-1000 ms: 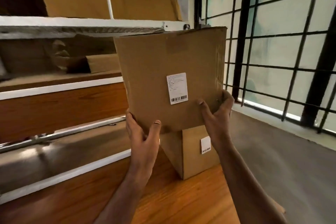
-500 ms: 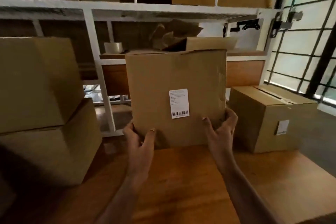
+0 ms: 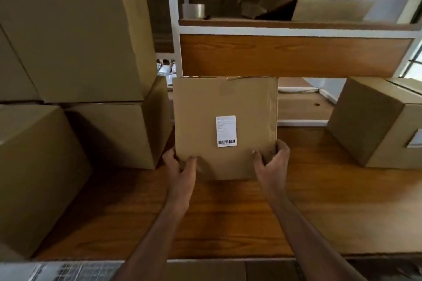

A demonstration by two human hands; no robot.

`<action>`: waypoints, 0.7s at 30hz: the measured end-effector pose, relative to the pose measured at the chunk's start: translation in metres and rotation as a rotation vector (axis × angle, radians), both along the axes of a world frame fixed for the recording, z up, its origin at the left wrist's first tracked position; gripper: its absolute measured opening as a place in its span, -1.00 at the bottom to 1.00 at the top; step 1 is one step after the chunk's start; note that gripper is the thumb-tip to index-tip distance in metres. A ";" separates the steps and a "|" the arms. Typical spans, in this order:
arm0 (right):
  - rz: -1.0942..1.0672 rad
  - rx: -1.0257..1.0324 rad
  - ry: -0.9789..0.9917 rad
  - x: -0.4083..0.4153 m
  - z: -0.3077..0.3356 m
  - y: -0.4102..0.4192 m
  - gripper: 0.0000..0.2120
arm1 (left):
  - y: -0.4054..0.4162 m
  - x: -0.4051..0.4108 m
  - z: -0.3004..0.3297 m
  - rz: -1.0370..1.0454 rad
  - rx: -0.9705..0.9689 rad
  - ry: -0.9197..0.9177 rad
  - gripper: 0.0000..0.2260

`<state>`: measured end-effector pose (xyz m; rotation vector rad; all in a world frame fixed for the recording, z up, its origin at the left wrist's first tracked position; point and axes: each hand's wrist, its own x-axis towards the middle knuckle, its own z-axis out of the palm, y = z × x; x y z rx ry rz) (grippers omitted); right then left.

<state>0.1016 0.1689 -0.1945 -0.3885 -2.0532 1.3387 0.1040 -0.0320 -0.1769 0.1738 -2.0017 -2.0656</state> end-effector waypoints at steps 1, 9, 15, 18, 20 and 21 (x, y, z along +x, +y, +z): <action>0.015 -0.013 -0.007 -0.001 -0.004 -0.001 -0.29 | -0.002 0.000 -0.002 0.000 -0.012 -0.004 -0.62; 0.088 0.077 0.075 0.001 -0.017 0.001 -0.17 | -0.007 -0.012 0.004 -0.014 -0.072 0.087 -0.50; 0.054 0.161 0.125 0.000 -0.040 -0.001 -0.16 | -0.003 -0.020 0.000 0.019 -0.176 0.162 -0.59; 0.042 0.149 0.132 0.000 -0.049 -0.001 -0.17 | -0.001 -0.021 -0.006 0.017 -0.220 0.176 -0.65; 0.019 0.163 0.122 -0.002 -0.056 0.000 -0.16 | -0.001 -0.021 -0.010 0.005 -0.257 0.179 -0.61; 0.007 0.177 0.113 -0.002 -0.059 0.001 -0.16 | -0.001 -0.022 -0.013 0.001 -0.269 0.181 -0.60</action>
